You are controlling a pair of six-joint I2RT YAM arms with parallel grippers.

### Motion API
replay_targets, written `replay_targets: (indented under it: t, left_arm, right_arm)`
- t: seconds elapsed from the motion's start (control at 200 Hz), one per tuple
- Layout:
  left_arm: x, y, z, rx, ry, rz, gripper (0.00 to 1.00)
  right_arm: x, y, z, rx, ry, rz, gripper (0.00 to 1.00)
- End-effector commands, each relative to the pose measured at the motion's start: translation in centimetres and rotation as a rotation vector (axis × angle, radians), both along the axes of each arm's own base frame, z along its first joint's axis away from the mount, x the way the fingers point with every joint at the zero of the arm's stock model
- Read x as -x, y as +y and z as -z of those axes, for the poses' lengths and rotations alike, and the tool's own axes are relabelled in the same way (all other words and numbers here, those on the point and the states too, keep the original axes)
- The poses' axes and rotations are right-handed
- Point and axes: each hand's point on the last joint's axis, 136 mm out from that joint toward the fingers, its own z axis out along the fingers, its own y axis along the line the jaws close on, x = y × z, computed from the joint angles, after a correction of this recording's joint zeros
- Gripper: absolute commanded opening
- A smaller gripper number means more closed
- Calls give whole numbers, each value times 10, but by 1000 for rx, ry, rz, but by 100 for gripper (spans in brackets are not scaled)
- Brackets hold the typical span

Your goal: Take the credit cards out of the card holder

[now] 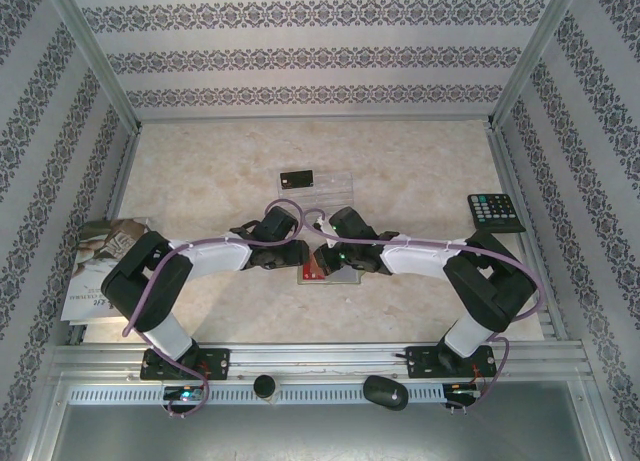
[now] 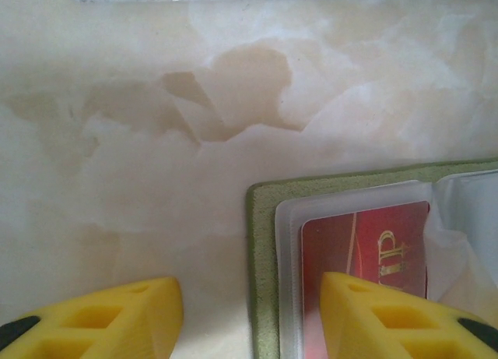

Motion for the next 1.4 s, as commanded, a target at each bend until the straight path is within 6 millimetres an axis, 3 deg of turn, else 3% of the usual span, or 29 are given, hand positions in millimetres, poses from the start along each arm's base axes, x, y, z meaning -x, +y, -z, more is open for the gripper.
replay_targets:
  t: [0.0,0.07,0.235,0.385,0.515,0.555,0.63,0.719,0.859,1.049,1.229,1.394]
  left_arm:
    - [19,-7,39,-29,92,64,51]
    - [23,-5,45,-43,111,70,49]
    - [34,-1,59,-86,161,90,45]
    - [38,1,67,-108,183,105,45]
    - [41,-2,69,-108,194,114,45]
    - [40,-3,68,-107,187,117,45]
    - [39,-4,66,-111,176,122,46]
    - [38,-4,64,-103,168,117,46]
    - [38,-4,60,-96,156,112,46]
    - [36,-6,56,-88,147,121,46]
    - [36,-8,57,-78,150,122,46]
    - [36,-8,56,-79,147,126,46]
  right_arm:
    - [0,3,-8,-42,-14,20,0]
    - [-3,-2,-9,-33,-33,56,1]
    - [-13,-24,-14,1,-82,183,16]
    - [-20,-66,-9,111,-110,372,35]
    - [-17,-101,-12,171,-129,490,42]
    - [-14,-95,-22,116,-146,454,40]
    - [-6,-60,-49,-47,-164,287,39]
    - [-3,-36,-68,-78,-140,186,39]
    - [8,-3,-69,-149,-44,54,38]
    - [25,26,-58,-196,49,-60,35]
    - [28,37,-59,-191,62,-90,38]
    - [26,26,-42,-115,58,-35,36]
